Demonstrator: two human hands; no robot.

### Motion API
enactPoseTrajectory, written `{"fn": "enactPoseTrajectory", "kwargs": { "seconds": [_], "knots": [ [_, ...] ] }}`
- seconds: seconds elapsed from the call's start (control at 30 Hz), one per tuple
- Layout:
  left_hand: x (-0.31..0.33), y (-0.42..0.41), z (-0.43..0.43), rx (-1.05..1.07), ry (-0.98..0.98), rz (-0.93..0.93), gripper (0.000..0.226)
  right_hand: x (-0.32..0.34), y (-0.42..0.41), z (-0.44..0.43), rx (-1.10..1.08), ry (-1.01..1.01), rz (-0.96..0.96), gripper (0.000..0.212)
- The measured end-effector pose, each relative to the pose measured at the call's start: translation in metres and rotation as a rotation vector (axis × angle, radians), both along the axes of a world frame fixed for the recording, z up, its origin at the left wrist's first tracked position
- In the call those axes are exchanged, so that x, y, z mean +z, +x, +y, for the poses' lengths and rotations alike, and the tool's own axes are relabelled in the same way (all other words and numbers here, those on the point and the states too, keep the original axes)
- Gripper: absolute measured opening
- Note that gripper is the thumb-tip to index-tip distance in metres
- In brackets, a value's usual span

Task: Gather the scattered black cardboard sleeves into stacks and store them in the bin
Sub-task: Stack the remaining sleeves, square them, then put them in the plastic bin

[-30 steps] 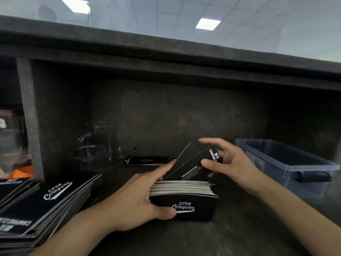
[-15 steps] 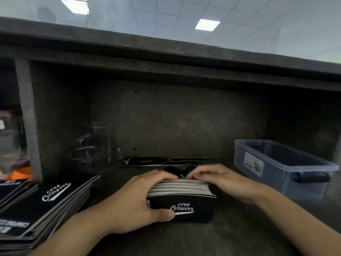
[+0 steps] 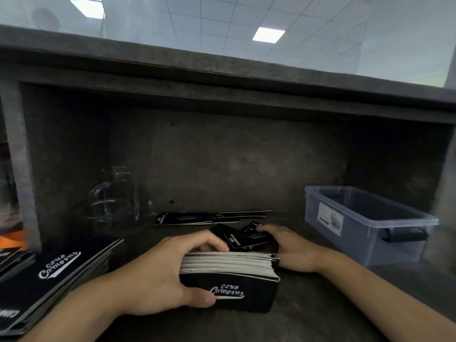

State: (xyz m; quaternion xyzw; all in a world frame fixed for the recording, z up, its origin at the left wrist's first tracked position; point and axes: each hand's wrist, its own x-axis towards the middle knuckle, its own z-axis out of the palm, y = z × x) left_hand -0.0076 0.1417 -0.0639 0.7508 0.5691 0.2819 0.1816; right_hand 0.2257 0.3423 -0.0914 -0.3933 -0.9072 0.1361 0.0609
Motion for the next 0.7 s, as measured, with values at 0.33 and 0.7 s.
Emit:
{"fn": "enactPoseTrajectory", "kwargs": {
  "seconds": [0.33,0.7],
  "knots": [
    [0.005,-0.001,-0.003,-0.040,-0.042,0.004,0.050,0.005,-0.022,0.006,0.013,0.126,-0.040,0.094],
    [0.002,-0.001,-0.002,-0.015,-0.024,0.044,0.050,0.030,0.017,0.008,-0.179,-0.119,-0.011,0.064]
  ]
}}
